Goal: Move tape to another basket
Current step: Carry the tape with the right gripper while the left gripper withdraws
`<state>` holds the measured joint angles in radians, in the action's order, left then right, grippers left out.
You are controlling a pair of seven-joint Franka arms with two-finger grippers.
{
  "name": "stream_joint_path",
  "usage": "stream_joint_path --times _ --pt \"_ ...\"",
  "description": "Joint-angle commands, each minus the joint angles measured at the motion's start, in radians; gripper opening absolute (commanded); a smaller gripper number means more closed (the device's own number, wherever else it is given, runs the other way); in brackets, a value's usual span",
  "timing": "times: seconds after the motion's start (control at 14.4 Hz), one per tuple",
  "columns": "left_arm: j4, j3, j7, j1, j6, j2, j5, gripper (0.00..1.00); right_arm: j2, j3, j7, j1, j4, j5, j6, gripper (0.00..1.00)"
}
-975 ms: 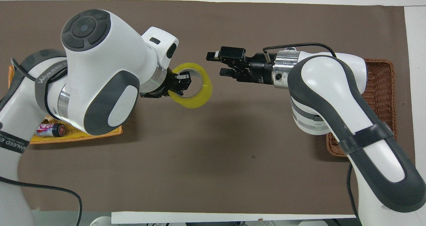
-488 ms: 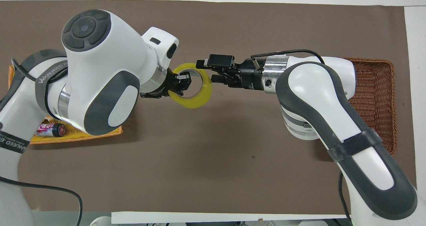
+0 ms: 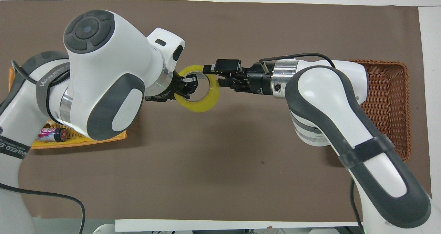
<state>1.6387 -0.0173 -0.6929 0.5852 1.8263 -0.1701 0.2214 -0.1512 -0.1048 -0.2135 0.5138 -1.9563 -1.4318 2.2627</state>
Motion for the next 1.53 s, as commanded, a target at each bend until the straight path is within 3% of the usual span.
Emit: stream_joint_path --times 0.0,0.14,0.28,0.35,0.42,0.49,0.56,0.7,0.77,0.98,1.18,1.46 --pt "0.024 0.002 -0.004 0.005 0.004 0.032 -0.01 0.01 0.032 0.001 -0.029 0.012 -0.039 -0.004 0.001 0.72" --pt "0.026 0.002 -0.005 0.007 0.03 0.03 -0.01 0.01 0.033 0.001 -0.03 0.012 -0.039 0.008 -0.009 0.48" --pt "0.027 0.002 -0.007 0.007 0.033 0.03 -0.011 0.01 0.035 -0.001 -0.027 0.008 -0.039 0.011 -0.041 0.1" --pt "0.027 0.002 -0.007 0.007 0.033 0.03 -0.01 0.01 0.035 -0.001 -0.024 0.006 -0.039 0.011 -0.049 0.0" --pt "0.027 0.002 -0.005 0.007 0.033 0.03 -0.01 0.02 0.035 -0.001 -0.023 0.003 -0.039 0.011 -0.051 0.0" --pt "0.027 0.002 -0.008 0.007 0.033 0.03 -0.01 0.1 0.035 -0.003 -0.023 0.003 -0.039 0.011 -0.051 0.0" --pt "0.026 0.0 -0.011 0.007 0.034 0.03 -0.01 0.29 0.035 -0.003 -0.023 0.003 -0.039 0.011 -0.051 0.0" --pt "0.02 0.0 -0.008 0.007 0.034 0.03 -0.01 0.93 0.035 -0.003 -0.023 0.003 -0.039 0.013 -0.049 0.0" --pt "0.014 0.0 -0.008 0.007 0.019 0.034 -0.011 1.0 0.035 -0.003 -0.024 0.003 -0.039 0.013 -0.049 0.0" --pt "-0.006 0.007 -0.004 -0.016 -0.042 0.112 -0.011 1.0 0.035 -0.004 -0.03 -0.008 -0.038 0.016 -0.051 0.0" --pt "-0.011 0.014 0.053 -0.128 -0.103 0.161 -0.014 1.0 0.054 -0.004 -0.03 -0.032 -0.036 0.076 -0.066 0.0" --pt "-0.017 0.019 0.246 -0.318 -0.165 0.164 -0.1 1.0 0.059 -0.006 -0.035 -0.119 -0.032 0.164 -0.185 0.0"
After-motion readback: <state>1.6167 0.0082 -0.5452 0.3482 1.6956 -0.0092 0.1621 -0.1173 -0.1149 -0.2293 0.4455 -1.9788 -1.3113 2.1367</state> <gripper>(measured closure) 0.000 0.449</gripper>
